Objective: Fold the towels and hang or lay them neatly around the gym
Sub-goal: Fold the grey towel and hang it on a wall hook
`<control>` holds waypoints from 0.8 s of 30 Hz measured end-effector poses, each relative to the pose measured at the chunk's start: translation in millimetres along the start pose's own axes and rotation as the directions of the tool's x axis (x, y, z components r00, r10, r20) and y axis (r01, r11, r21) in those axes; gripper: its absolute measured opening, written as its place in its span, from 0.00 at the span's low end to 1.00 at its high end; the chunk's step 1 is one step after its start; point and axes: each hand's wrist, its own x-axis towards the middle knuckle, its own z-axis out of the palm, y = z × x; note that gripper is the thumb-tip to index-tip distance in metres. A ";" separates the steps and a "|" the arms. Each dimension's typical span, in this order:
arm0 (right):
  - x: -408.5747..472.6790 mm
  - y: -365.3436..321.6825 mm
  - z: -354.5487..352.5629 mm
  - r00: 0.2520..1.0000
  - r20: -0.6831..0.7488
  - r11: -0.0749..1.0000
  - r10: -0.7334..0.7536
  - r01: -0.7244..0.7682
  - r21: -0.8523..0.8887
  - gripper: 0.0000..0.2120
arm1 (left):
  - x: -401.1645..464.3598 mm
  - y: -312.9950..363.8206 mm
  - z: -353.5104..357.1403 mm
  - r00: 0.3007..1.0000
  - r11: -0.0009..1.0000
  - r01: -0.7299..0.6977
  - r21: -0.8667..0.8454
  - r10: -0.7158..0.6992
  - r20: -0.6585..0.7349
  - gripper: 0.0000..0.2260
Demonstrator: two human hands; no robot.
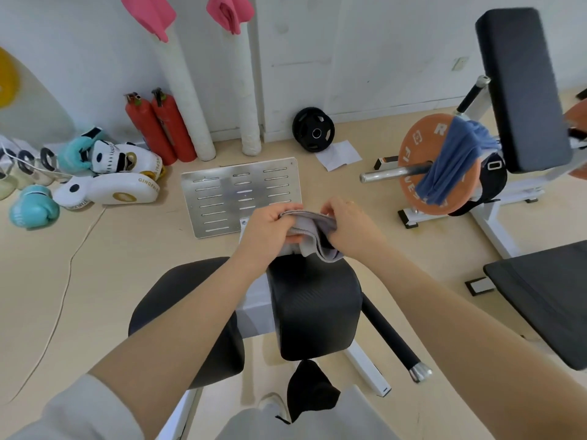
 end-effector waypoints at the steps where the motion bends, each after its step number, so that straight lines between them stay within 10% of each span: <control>1: -4.9 1.8 0.4 0.998 0.010 0.997 0.066 -0.066 -0.035 0.13 | -3.7 2.4 -3.0 0.999 0.999 -0.032 0.021 0.032 -0.010 0.13; 10: -43.0 0.9 -11.6 0.931 -0.099 0.936 0.350 -0.346 0.055 0.08 | -40.9 15.0 -20.5 0.984 0.969 -0.175 0.177 0.169 0.052 0.13; 14: -64.3 -19.9 -26.8 0.928 -0.057 0.743 0.369 -0.258 0.618 0.11 | -51.2 29.2 -30.6 0.994 0.993 -0.110 -0.033 0.110 0.014 0.11; 19: -88.3 -26.9 -44.1 0.988 -0.037 0.470 0.151 -0.039 0.882 0.16 | -71.1 48.4 -41.4 0.962 0.996 -0.035 -0.084 0.056 0.266 0.09; 24: -115.8 -1.9 -64.6 0.969 0.056 0.217 -0.242 -0.002 0.976 0.11 | -89.2 55.9 -57.4 0.765 0.985 0.064 -0.162 0.056 0.642 0.10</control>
